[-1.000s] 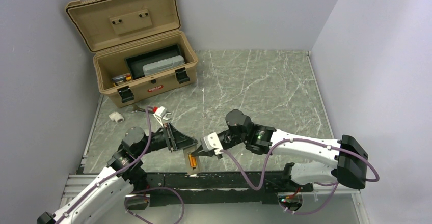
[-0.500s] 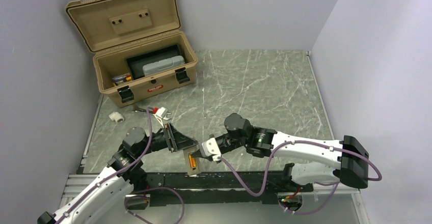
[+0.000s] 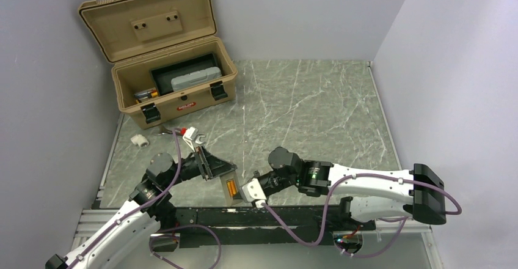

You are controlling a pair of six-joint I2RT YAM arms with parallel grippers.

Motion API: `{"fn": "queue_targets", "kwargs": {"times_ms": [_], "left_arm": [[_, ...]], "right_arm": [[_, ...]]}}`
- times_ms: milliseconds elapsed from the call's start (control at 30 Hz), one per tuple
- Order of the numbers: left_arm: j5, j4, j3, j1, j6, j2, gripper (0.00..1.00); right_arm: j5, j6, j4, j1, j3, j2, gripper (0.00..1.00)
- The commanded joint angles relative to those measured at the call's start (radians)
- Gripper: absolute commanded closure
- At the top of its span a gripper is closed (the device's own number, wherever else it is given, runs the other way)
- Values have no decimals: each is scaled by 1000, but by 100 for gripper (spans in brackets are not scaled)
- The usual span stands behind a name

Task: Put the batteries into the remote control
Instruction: Load the battery into the remote control.

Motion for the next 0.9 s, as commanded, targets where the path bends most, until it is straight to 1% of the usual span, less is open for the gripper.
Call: {"fn": "queue_targets", "kwargs": {"times_ms": [0, 200, 333, 433, 533, 600, 633, 700, 767, 867], "left_arm": [[-45, 215, 44, 7, -90, -19, 100], [-48, 174, 49, 7, -65, -19, 100], [-62, 109, 57, 7, -27, -27, 100], [-80, 66, 57, 7, 2, -33, 100], [-100, 19, 55, 7, 31, -41, 100], [-127, -29, 59, 7, 56, -52, 100], [-147, -60, 65, 7, 75, -57, 100], [-204, -173, 83, 7, 117, -75, 100], [-259, -249, 89, 7, 140, -98, 100], [-326, -309, 77, 7, 151, -140, 100]], "right_arm": [[-8, 24, -158, 16, -48, -2, 97], [-24, 56, -107, 16, -36, -19, 96], [-26, 90, -81, 17, -7, -59, 92], [-22, 150, -12, 16, 7, -100, 82], [-7, 278, 132, 16, -12, -142, 76], [65, 380, 232, 15, -45, -169, 69], [133, 429, 260, 16, -62, -179, 64], [292, 531, 287, 14, -84, -198, 57], [457, 624, 273, 13, -94, -206, 48], [724, 801, 191, 5, -91, -207, 43]]}}
